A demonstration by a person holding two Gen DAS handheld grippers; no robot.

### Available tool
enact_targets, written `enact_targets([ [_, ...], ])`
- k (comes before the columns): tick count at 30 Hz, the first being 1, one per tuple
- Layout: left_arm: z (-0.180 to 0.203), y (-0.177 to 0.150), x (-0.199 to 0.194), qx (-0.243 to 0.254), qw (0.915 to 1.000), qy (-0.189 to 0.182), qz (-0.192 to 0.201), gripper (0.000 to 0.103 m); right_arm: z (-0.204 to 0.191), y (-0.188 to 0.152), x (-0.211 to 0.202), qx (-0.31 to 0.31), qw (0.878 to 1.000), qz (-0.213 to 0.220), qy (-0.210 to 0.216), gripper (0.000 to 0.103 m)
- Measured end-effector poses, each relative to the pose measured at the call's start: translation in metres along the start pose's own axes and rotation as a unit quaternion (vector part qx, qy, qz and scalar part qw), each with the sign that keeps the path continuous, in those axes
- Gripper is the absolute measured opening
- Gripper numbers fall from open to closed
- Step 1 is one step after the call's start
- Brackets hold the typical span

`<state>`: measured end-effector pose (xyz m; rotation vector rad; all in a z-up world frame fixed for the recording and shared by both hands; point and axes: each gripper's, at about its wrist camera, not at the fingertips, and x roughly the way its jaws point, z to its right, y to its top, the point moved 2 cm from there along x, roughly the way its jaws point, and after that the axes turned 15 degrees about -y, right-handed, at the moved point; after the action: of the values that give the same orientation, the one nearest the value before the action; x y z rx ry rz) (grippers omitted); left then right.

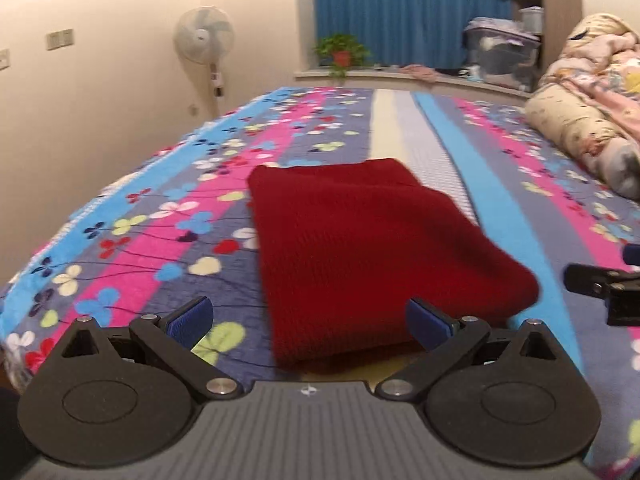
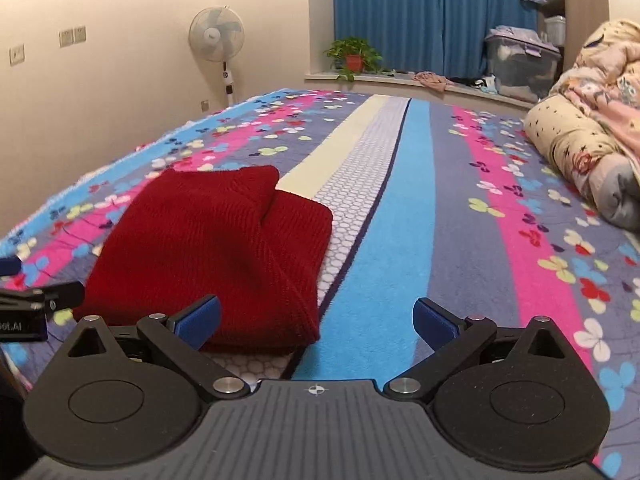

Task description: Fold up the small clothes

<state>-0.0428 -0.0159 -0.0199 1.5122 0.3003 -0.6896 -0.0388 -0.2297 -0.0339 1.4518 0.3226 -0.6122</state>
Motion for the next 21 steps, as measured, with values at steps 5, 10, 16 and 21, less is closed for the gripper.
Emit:
enact_targets([
  [5, -0.007, 0.000, 0.009, -0.026, 0.9996, 0.007, -0.008, 0.103, -0.004, 0.002, 0.006, 0.015, 1.000, -0.006, 0.005, 0.101],
  [10, -0.010, -0.002, 0.008, -0.041, 0.9991, 0.010, -0.009, 0.103, -0.009, 0.004, 0.004, 0.011, 1.000, 0.003, 0.013, 0.102],
  [16, -0.014, -0.003, 0.010, -0.052, 0.9985, 0.015, -0.012, 0.103, -0.018, 0.004, 0.000, -0.010, 1.000, 0.015, 0.021, 0.102],
  [21, -0.013, -0.006, 0.019, -0.055, 0.9980, 0.015, -0.027, 0.103, -0.022, 0.004, 0.003, -0.018, 1.000, 0.013, 0.019, 0.102],
])
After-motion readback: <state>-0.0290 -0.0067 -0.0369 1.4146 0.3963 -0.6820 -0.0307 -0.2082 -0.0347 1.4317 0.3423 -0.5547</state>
